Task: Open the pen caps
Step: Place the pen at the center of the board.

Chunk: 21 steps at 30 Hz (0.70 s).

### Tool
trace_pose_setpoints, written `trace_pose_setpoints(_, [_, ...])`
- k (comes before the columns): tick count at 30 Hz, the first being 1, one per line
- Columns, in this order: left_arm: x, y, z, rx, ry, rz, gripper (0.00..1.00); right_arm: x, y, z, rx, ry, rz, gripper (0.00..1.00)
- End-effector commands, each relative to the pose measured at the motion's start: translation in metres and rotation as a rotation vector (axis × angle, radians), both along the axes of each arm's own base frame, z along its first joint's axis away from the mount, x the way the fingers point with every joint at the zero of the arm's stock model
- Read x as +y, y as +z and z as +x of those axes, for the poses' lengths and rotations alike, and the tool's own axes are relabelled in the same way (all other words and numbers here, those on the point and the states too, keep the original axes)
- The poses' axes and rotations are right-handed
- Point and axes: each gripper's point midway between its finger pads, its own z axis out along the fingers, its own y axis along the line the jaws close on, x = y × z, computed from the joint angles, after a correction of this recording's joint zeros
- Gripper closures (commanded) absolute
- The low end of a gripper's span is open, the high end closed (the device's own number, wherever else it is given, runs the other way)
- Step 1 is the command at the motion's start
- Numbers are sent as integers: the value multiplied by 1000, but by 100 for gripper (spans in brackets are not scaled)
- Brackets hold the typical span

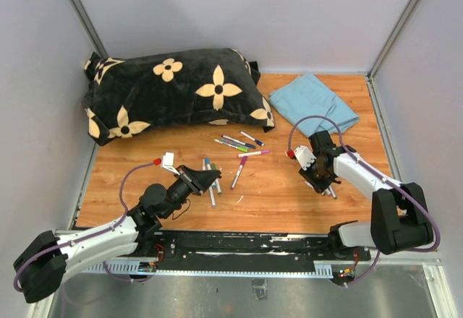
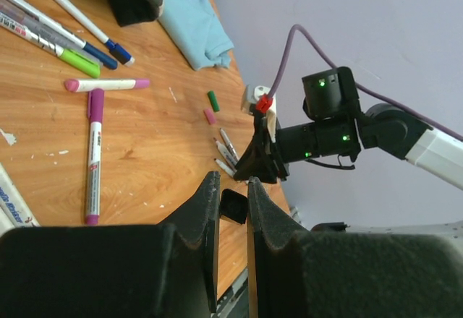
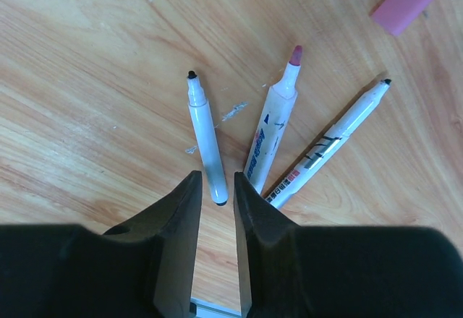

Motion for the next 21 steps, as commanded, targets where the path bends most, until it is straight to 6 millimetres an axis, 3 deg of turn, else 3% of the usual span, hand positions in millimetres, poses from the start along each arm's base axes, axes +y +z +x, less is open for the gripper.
trace_pose_setpoints(1, [-5, 5, 0, -1, -23, -7, 100, 1, 14, 5, -32, -12, 12, 73])
trace_pose_setpoints(11, [-28, -5, -5, 34, -48, 59, 100, 6, 23, 8, -64, 0, 39, 68])
trace_pose_setpoints(21, [-70, -22, -8, 93, -91, 165, 100, 12, 39, 12, -126, 18, 82, 64])
